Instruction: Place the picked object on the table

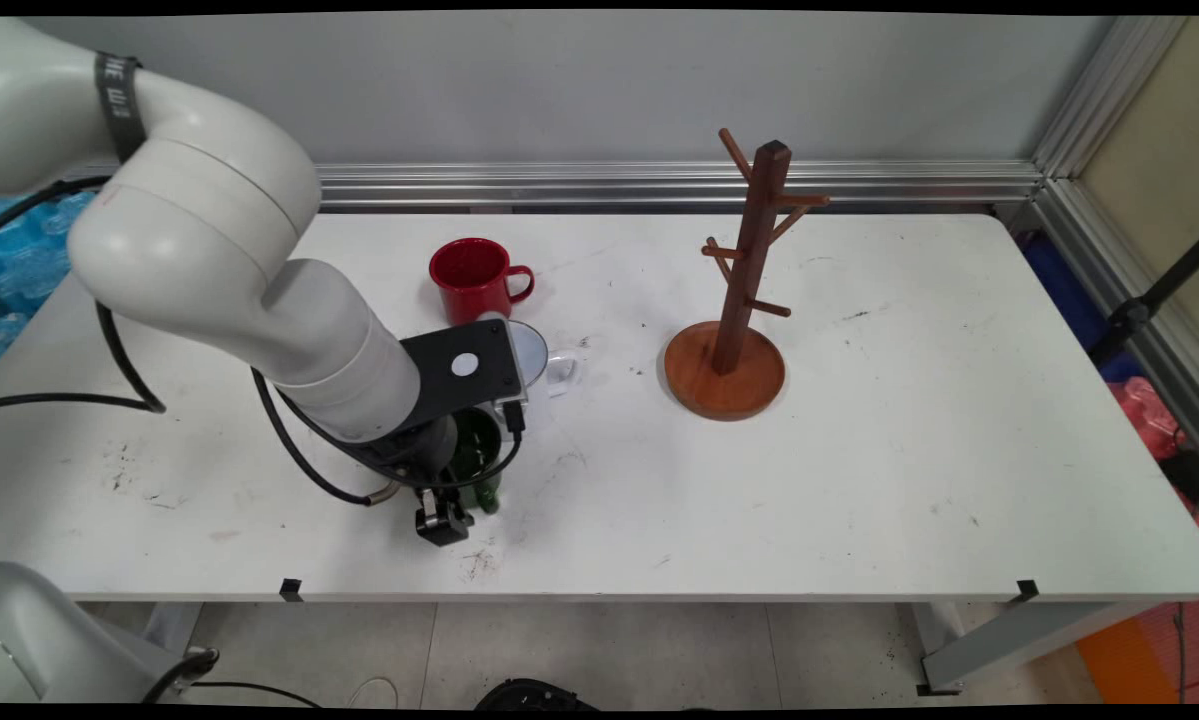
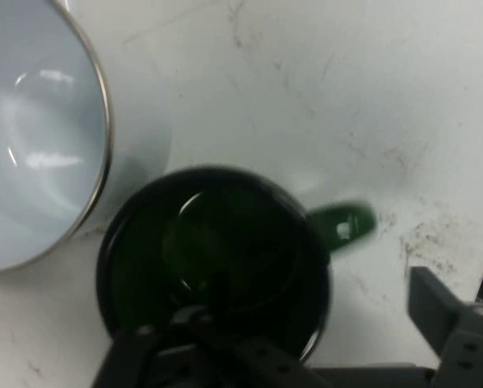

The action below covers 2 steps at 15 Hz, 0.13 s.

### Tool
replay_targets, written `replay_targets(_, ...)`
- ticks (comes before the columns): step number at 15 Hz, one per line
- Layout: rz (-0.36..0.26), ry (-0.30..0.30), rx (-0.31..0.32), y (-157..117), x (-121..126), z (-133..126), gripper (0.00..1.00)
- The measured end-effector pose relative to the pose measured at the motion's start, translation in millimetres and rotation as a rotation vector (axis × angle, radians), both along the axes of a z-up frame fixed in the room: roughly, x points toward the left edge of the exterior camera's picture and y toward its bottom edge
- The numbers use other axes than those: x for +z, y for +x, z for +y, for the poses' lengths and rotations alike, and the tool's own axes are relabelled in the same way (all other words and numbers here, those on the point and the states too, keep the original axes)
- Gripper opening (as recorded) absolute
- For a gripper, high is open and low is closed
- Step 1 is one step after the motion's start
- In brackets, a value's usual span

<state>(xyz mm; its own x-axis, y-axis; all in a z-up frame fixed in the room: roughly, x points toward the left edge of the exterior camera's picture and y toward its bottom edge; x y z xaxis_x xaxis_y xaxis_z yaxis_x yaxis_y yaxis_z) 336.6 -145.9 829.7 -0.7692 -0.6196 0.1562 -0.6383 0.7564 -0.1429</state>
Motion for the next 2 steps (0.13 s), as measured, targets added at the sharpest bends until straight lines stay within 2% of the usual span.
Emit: replay_targets(2, 0.007, -0.004, -0.003, -1.1, -0.5, -0.4, 1.0)
